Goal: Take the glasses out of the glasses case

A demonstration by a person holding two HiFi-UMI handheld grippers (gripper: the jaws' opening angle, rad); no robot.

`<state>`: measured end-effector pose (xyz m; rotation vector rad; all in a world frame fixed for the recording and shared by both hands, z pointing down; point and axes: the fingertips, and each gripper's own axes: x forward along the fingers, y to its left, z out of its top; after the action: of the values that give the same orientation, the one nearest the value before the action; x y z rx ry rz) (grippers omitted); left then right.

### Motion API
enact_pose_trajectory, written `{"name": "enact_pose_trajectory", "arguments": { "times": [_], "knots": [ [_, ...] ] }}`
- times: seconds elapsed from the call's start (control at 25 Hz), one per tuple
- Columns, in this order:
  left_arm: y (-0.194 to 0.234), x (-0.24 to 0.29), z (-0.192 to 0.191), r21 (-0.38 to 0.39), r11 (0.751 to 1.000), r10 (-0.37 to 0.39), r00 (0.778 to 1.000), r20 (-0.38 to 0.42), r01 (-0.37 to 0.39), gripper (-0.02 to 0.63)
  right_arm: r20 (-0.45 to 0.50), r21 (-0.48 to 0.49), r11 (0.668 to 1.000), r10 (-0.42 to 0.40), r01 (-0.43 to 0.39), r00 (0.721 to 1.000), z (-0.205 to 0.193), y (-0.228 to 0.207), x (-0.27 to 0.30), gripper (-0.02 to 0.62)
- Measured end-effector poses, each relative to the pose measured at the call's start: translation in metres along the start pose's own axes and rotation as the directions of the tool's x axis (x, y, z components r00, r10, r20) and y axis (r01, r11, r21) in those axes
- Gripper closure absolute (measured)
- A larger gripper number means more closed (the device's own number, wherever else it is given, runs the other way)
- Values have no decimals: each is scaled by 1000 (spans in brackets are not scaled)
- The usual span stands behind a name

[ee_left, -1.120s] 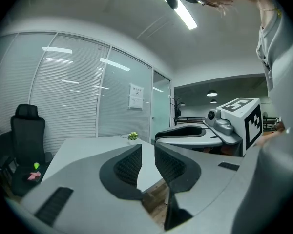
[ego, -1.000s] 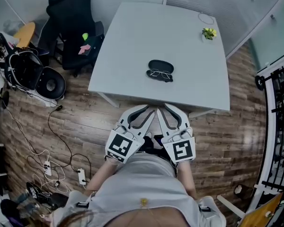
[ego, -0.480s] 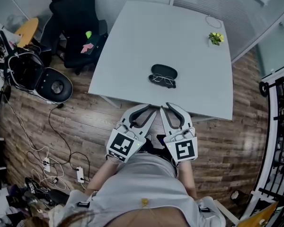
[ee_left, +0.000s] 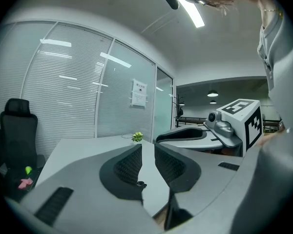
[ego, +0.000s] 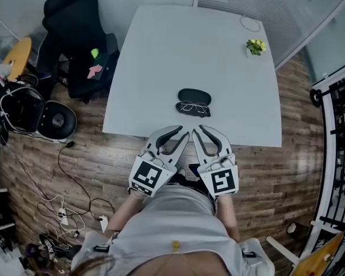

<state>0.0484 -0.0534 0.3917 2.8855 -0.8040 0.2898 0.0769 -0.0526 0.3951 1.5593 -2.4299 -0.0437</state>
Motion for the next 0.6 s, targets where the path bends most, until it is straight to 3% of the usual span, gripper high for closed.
{"name": "enact_pose_trajectory", "arguments": {
  "times": [0.6],
  "knots": [
    [72, 46, 6, 6, 991, -131, 991, -26, 131, 509, -65, -8, 996, -84, 84, 994, -2, -31, 79, 538]
  ]
}}
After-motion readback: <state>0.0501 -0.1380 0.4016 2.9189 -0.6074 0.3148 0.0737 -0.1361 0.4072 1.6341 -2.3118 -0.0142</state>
